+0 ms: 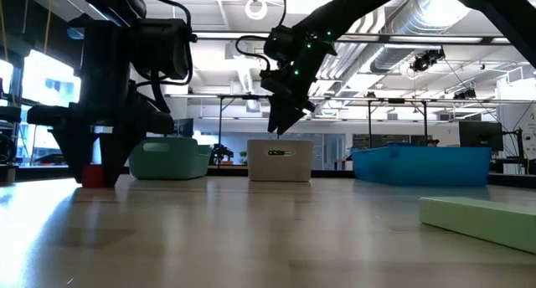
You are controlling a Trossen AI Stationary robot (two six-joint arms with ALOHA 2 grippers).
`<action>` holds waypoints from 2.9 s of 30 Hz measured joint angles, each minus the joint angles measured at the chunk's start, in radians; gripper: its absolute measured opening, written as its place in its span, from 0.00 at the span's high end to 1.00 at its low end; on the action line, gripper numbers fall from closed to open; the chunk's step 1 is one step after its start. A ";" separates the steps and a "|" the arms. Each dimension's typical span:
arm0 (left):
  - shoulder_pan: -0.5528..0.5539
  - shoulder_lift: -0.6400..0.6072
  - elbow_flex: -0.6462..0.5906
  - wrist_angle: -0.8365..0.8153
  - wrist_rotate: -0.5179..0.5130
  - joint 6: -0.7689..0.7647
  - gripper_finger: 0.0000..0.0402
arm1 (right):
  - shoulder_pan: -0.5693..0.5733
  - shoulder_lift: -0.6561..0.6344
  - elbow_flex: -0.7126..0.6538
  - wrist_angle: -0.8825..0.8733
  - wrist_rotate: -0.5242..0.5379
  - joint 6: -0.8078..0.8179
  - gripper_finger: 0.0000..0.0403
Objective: Sort & place blocks by color
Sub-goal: Put the red block into the blue bin
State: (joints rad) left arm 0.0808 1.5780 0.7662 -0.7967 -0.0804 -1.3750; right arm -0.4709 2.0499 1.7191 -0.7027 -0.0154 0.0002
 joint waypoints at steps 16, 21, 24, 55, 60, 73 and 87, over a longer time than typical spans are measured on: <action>0.037 0.002 0.000 0.019 -0.067 0.165 0.59 | 0.000 0.000 0.000 0.012 -0.042 0.055 0.51; 0.038 0.000 0.000 0.013 -0.062 0.237 0.73 | 0.000 0.000 0.000 0.012 -0.050 0.095 0.51; 0.039 -0.003 0.000 0.017 -0.044 0.290 0.73 | 0.000 0.000 0.000 0.012 -0.086 0.090 0.51; 0.402 -0.257 0.010 0.607 0.531 0.753 0.73 | 0.209 -0.314 0.000 -0.011 -0.251 0.045 0.51; 0.451 -0.257 0.010 0.764 0.673 0.697 0.73 | 0.235 -0.338 0.000 -0.011 -0.252 0.044 0.51; 0.525 -0.257 0.010 1.128 0.868 0.458 0.73 | 0.296 -0.338 0.000 0.044 -0.220 -0.092 0.51; 0.557 -0.257 0.010 1.334 0.835 0.289 0.73 | 0.310 -0.337 0.000 0.141 -0.068 -0.198 0.51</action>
State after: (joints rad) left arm 0.6376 1.3212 0.7765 0.5376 0.7549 -1.0861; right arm -0.1608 1.7128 1.7195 -0.5615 -0.0833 -0.1983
